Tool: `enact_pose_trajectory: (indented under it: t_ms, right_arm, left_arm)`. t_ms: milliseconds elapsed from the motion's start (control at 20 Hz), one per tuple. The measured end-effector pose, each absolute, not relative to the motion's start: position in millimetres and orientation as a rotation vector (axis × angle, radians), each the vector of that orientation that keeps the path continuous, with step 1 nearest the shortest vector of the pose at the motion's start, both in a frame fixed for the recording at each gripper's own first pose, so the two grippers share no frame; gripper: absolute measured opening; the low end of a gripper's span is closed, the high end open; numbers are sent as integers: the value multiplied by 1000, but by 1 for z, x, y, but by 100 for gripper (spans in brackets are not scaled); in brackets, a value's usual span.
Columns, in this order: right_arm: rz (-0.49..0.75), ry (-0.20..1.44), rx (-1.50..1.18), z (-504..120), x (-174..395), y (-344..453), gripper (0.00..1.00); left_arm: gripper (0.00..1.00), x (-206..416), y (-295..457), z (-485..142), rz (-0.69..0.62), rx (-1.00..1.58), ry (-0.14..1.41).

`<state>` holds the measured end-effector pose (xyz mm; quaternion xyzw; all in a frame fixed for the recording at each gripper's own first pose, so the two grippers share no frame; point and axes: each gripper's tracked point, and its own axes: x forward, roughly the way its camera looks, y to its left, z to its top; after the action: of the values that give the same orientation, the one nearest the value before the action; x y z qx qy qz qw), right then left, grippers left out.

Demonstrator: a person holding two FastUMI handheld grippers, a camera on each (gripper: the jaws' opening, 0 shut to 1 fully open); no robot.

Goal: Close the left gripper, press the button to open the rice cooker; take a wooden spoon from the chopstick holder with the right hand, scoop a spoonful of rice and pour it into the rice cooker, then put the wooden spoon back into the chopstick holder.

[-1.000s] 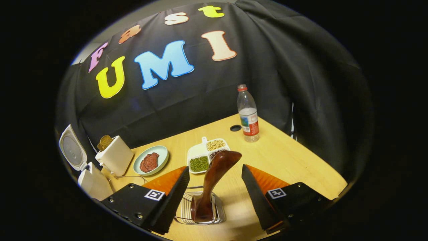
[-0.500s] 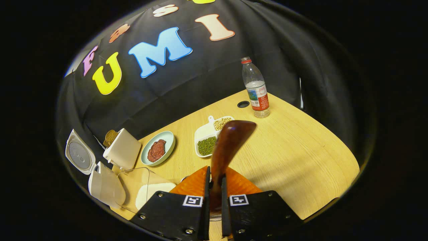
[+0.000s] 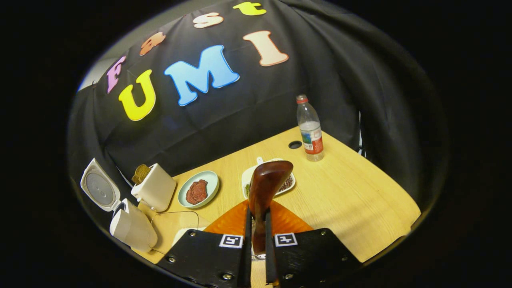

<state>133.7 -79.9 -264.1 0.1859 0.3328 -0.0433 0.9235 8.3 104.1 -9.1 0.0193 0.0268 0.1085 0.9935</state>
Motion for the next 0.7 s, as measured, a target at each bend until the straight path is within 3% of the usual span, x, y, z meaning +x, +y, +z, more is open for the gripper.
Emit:
enact_pose_trajectory:
  t_ms: [450, 700]
  right_arm:
    - [-28, 560, 335, -184, 148, -37, 14]
    - [13, 537, 371, -172, 148, 13, 14]
  left_arm:
    - [98, 4, 130, -21, 203, 21, 52]
    - [98, -2, 158, -31, 199, 16, 66]
